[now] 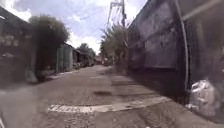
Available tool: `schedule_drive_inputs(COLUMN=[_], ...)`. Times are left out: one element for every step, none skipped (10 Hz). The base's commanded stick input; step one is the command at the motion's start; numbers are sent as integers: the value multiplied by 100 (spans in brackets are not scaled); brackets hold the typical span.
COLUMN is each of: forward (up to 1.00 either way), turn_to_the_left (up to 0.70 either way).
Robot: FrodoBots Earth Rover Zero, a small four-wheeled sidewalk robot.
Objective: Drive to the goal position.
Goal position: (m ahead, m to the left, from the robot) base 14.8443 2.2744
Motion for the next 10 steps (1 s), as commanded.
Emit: schedule_drive_inputs(forward=[70,70,70,70,70,70,70,70,70,70], turn_to_the_left=[0,0,0,0,0,0,0,0,0,0])
